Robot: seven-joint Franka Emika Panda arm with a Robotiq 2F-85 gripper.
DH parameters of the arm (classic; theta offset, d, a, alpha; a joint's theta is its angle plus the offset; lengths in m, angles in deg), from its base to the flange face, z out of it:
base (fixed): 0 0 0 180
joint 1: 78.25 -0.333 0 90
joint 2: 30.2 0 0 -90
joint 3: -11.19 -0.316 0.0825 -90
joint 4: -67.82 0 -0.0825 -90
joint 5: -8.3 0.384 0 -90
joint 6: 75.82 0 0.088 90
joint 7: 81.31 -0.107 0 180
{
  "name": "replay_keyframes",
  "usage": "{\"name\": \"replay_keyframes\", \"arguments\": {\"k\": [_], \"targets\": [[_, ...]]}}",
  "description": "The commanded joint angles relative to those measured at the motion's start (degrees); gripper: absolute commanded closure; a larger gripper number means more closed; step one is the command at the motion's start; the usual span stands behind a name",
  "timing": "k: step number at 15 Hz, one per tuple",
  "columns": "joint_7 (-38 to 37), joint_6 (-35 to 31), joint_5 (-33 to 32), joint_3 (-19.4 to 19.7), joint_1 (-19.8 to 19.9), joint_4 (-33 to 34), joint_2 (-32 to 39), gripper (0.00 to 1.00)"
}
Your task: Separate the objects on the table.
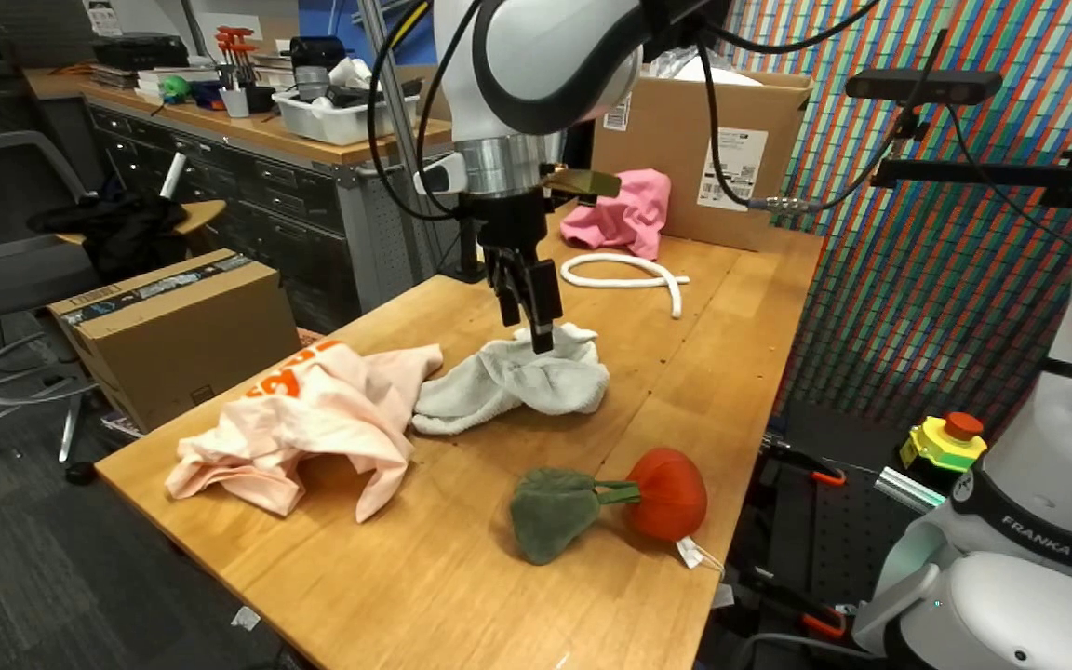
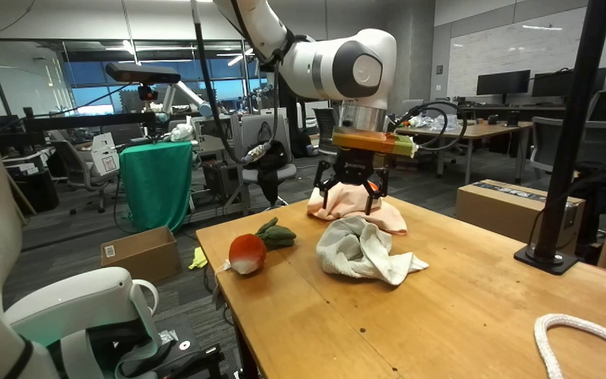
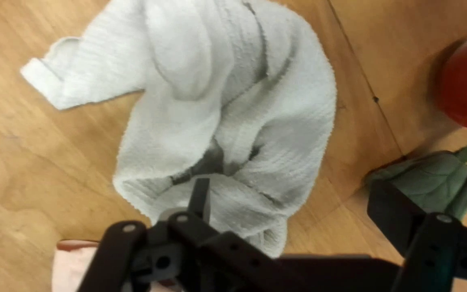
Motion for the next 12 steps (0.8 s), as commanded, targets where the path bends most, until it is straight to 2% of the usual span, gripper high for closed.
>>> {"name": "replay_keyframes", "arguments": {"k": [1, 5, 12], "targets": [[-2.1, -8.1, -7.2, 1.0, -0.5, -2.6, 1.0, 0.0], [-5.2, -16.2, -12.8, 1.7, -0.2, -4.0, 3.0, 0.0], [-6.1, -19.4, -11.6, 1.5, 0.8, -4.0, 5.5, 0.0]]}}
